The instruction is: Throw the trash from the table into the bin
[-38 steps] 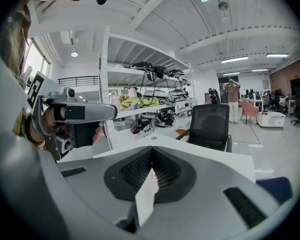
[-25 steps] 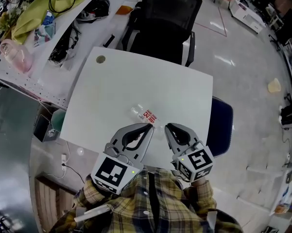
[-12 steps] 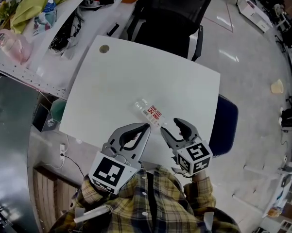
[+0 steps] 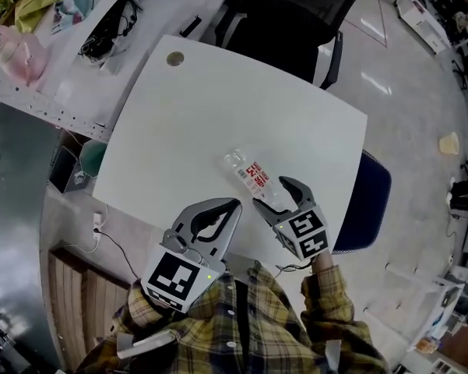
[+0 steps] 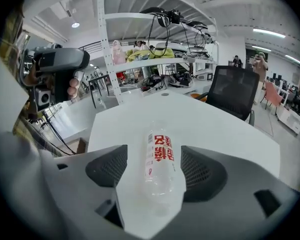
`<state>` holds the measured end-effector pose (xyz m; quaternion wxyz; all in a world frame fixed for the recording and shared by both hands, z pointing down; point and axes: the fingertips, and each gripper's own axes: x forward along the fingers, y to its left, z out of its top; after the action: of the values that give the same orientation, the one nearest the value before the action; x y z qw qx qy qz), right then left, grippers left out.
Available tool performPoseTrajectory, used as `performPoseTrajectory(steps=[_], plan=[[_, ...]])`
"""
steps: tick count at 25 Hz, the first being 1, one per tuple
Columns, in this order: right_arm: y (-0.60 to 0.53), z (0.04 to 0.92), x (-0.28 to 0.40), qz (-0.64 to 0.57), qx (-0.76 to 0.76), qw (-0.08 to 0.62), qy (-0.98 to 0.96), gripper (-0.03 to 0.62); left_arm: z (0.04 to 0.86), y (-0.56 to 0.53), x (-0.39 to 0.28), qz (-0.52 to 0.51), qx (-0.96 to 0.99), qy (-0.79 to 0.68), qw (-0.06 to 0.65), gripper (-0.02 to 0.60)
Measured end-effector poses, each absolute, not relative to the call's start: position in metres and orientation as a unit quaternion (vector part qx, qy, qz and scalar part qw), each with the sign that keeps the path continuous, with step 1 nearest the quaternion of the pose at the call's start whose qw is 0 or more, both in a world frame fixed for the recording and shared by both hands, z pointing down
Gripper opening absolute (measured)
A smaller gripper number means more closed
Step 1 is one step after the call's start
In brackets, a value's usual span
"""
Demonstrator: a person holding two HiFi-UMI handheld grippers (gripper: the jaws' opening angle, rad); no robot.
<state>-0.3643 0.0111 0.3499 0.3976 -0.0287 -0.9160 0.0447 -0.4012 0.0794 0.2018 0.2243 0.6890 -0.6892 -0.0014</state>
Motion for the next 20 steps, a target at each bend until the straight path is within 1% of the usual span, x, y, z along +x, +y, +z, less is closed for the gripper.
performPoseTrajectory(steps=[6, 12, 20], plan=[[0.011, 0.389, -0.370, 0.031, -0.036, 0.440, -0.897, 0.311, 0.216, 0.085, -0.409, -0.012, 0.676, -0.694, 0.247, 0.009], [0.007, 0.416, -0.371, 0.026, -0.034, 0.463, -0.885, 0.313, 0.229, 0.089, -0.412, -0.009, 0.671, -0.695, 0.258, 0.009], [0.011, 0.441, -0.367, 0.053, -0.037, 0.489, -0.870, 0.311, 0.239, 0.093, -0.417, -0.001, 0.670, -0.692, 0.267, 0.009]])
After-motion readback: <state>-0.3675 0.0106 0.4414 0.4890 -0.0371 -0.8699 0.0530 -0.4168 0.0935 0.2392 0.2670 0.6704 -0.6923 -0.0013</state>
